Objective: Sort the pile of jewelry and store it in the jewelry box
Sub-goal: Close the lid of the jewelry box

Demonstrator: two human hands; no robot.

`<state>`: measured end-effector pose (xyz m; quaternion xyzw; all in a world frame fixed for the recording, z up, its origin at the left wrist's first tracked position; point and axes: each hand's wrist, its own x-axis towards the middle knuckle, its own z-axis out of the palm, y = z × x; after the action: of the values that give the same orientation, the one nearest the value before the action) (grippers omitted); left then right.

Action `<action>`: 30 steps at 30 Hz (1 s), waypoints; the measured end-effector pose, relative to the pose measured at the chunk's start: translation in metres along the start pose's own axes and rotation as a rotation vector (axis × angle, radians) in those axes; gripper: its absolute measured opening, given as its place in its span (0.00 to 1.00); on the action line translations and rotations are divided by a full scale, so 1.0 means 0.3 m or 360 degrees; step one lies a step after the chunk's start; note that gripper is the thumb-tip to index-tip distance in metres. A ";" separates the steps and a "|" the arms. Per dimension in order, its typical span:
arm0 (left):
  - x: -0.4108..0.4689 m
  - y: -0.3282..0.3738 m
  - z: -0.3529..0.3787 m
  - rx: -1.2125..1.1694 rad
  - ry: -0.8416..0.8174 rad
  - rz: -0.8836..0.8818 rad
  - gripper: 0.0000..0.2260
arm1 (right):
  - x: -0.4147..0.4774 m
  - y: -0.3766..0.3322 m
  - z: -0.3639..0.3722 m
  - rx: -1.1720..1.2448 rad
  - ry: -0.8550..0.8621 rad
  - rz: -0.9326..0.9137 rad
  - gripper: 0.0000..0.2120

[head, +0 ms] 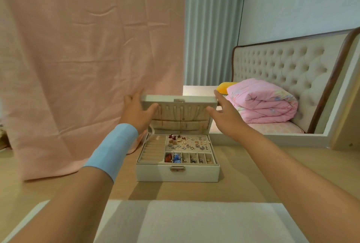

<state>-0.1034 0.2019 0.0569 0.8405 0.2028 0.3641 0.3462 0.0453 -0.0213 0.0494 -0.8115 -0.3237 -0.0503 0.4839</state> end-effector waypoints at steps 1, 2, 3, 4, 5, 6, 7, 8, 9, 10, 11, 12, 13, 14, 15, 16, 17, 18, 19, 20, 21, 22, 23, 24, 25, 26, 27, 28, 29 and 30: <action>-0.029 -0.006 -0.007 0.0043 -0.0014 0.0007 0.27 | -0.031 0.003 -0.004 -0.0097 0.0005 -0.0043 0.30; -0.063 -0.013 -0.012 0.0084 -0.0025 0.0024 0.25 | -0.066 0.007 -0.005 -0.0179 0.0012 -0.0087 0.28; -0.099 -0.021 -0.015 0.0123 -0.0023 0.0053 0.22 | -0.103 0.012 -0.005 -0.0232 0.0026 -0.0133 0.26; -0.134 -0.031 -0.017 0.0151 -0.0019 0.0082 0.21 | -0.139 0.021 -0.003 -0.0254 0.0042 -0.0171 0.24; -0.168 -0.043 -0.019 0.0163 -0.0018 0.0102 0.19 | -0.176 0.028 0.001 -0.0253 0.0052 -0.0198 0.23; -0.201 -0.057 -0.021 0.0160 -0.0025 0.0115 0.18 | -0.211 0.038 0.006 -0.0247 0.0052 -0.0210 0.21; -0.231 -0.075 -0.022 0.0148 -0.0040 0.0121 0.18 | -0.248 0.046 0.013 -0.0249 0.0046 -0.0217 0.21; -0.260 -0.092 -0.021 0.0131 -0.0057 0.0120 0.17 | -0.280 0.060 0.022 -0.0253 0.0040 -0.0216 0.21; -0.287 -0.111 -0.019 0.0117 -0.0079 0.0105 0.17 | -0.312 0.076 0.032 -0.0261 0.0025 -0.0219 0.21; -0.313 -0.129 -0.015 0.0119 -0.0098 0.0086 0.18 | -0.337 0.096 0.044 -0.0283 -0.0002 -0.0231 0.23; -0.337 -0.145 -0.010 0.0136 -0.0113 0.0069 0.18 | -0.358 0.116 0.056 -0.0335 -0.0051 -0.0250 0.24; -0.357 -0.158 -0.004 0.0151 -0.0125 0.0056 0.19 | -0.374 0.135 0.068 -0.0405 -0.0111 -0.0266 0.25; -0.374 -0.168 0.001 0.0150 -0.0125 0.0051 0.19 | -0.385 0.149 0.077 -0.0465 -0.0155 -0.0270 0.26; -0.385 -0.174 0.005 0.0136 -0.0119 0.0053 0.19 | -0.391 0.157 0.084 -0.0499 -0.0170 -0.0262 0.26; -0.392 -0.179 0.008 0.0131 -0.0115 0.0060 0.19 | -0.397 0.162 0.089 -0.0518 -0.0169 -0.0251 0.26; -0.394 -0.184 0.011 0.0150 -0.0118 0.0071 0.19 | -0.398 0.165 0.093 -0.0532 -0.0161 -0.0241 0.25; -0.395 -0.190 0.014 0.0182 -0.0126 0.0084 0.19 | -0.404 0.166 0.096 -0.0543 -0.0151 -0.0241 0.24; -0.397 -0.197 0.017 0.0208 -0.0132 0.0096 0.20 | -0.410 0.168 0.100 -0.0547 -0.0142 -0.0244 0.24; -0.401 -0.205 0.020 0.0217 -0.0136 0.0107 0.20 | -0.419 0.171 0.105 -0.0545 -0.0134 -0.0254 0.24; -0.407 -0.212 0.023 0.0221 -0.0143 0.0113 0.21 | -0.427 0.174 0.110 -0.0537 -0.0124 -0.0267 0.25; -0.414 -0.222 0.027 0.0225 -0.0152 0.0118 0.23 | -0.435 0.179 0.116 -0.0524 -0.0114 -0.0278 0.26; -0.421 -0.230 0.031 0.0237 -0.0169 0.0120 0.25 | -0.442 0.183 0.124 -0.0509 -0.0104 -0.0282 0.26; -0.425 -0.236 0.037 0.0250 -0.0177 0.0122 0.26 | -0.448 0.187 0.132 -0.0491 -0.0089 -0.0279 0.27; -0.426 -0.239 0.040 0.0261 -0.0179 0.0117 0.27 | -0.451 0.189 0.141 -0.0472 -0.0075 -0.0268 0.27; -0.426 -0.242 0.044 0.0261 -0.0174 0.0112 0.27 | -0.453 0.190 0.148 -0.0455 -0.0061 -0.0255 0.27; -0.429 -0.240 0.046 0.0249 -0.0179 0.0098 0.28 | -0.455 0.189 0.153 -0.0443 -0.0058 -0.0241 0.27; -0.431 -0.240 0.049 0.0220 -0.0179 0.0088 0.28 | -0.456 0.192 0.158 -0.0420 -0.0065 -0.0230 0.27; -0.432 -0.238 0.050 0.0189 -0.0183 0.0074 0.28 | -0.457 0.194 0.161 -0.0375 -0.0081 -0.0214 0.27; -0.432 -0.239 0.052 0.0154 -0.0179 0.0066 0.28 | -0.457 0.197 0.162 -0.0311 -0.0096 -0.0189 0.27; -0.430 -0.240 0.053 0.0136 -0.0169 0.0058 0.27 | -0.455 0.199 0.160 -0.0246 -0.0107 -0.0160 0.28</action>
<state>-0.1820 0.1674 -0.0643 0.8762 0.1841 0.3163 0.3137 -0.0388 -0.0663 -0.0747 -0.8303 -0.3753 -0.0722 0.4056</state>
